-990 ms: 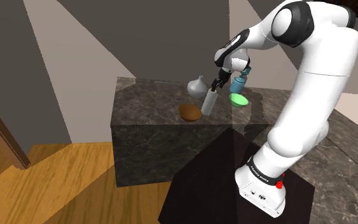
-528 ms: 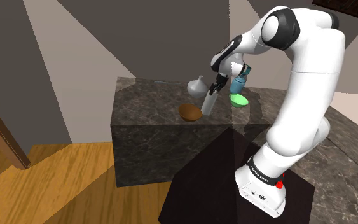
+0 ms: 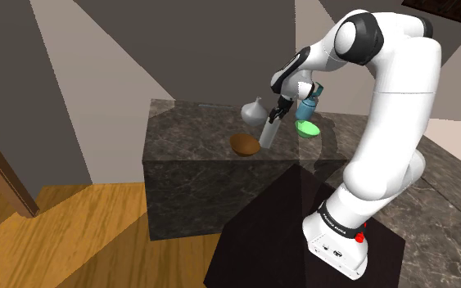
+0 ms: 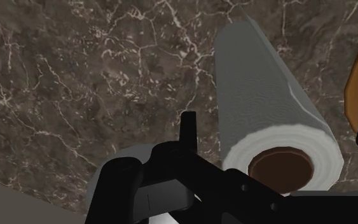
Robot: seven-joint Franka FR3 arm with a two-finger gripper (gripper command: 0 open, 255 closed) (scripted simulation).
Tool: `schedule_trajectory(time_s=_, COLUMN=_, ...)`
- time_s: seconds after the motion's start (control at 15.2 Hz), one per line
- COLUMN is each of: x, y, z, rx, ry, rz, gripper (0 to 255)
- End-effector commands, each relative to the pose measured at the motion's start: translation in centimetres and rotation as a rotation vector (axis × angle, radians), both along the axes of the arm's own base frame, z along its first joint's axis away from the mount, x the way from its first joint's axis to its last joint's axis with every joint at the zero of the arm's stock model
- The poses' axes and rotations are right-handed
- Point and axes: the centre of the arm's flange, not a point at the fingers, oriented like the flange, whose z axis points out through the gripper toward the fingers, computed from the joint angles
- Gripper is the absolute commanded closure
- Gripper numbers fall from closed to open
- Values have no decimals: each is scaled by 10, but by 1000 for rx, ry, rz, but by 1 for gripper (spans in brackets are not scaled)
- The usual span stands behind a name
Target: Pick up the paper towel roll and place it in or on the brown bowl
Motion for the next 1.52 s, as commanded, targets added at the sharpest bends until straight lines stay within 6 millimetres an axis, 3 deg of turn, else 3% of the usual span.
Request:
schedule_trajectory(time_s=0.0, x=0, y=0, z=0, rx=0, ry=0, rz=0, gripper=255)
schedule_trajectory(time_s=0.59, x=0, y=0, z=0, rx=0, ry=0, rz=0, gripper=255)
schedule_trajectory(time_s=1.45, x=0, y=0, z=69, rx=0, ry=0, rz=0, gripper=255)
